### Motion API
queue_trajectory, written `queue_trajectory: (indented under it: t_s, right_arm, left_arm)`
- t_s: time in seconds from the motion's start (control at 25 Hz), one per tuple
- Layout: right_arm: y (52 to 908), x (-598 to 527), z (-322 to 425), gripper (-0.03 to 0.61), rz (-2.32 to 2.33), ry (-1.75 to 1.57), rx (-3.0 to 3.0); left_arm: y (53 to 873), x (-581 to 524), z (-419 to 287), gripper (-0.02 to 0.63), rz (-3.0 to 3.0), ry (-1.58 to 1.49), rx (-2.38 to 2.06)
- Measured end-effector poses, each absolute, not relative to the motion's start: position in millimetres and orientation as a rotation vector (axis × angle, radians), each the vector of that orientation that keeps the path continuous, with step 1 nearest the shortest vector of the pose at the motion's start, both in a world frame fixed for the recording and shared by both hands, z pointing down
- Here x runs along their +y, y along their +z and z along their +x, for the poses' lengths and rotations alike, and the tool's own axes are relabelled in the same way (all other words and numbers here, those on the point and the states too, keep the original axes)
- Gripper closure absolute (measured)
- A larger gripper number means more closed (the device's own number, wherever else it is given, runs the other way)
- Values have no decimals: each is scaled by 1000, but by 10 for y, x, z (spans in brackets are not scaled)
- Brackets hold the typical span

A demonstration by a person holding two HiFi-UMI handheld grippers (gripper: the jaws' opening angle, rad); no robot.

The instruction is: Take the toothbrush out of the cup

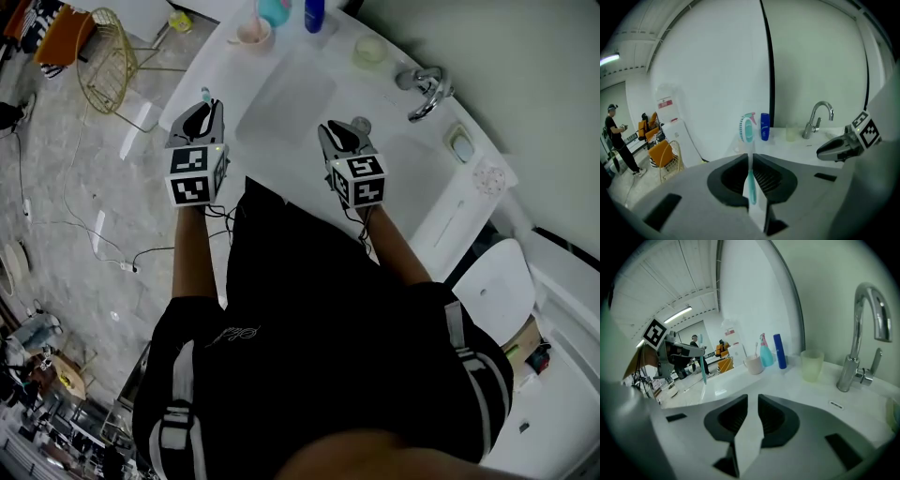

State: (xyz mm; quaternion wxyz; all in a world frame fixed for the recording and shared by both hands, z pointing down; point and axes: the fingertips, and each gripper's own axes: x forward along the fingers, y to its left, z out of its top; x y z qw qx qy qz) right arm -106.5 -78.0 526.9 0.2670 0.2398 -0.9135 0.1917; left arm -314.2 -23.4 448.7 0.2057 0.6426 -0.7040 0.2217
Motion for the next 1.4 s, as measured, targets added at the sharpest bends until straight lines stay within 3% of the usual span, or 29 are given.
queue_trajectory:
  t_s: [0.24, 0.76, 1.4]
  right_arm:
    - [5312, -841, -1332, 505, 666, 510, -2435]
    - [5461, -984, -1588, 505, 791, 559, -2321]
    - [5552, -962, -1781, 503, 849, 590, -2251]
  left_arm:
    - [5019, -239, -3541, 584, 1738, 822, -1821]
    - [5920, -689, -3725, 583, 1793, 793, -1574]
    - [6348, -797, -3728, 583, 1840, 850, -1410]
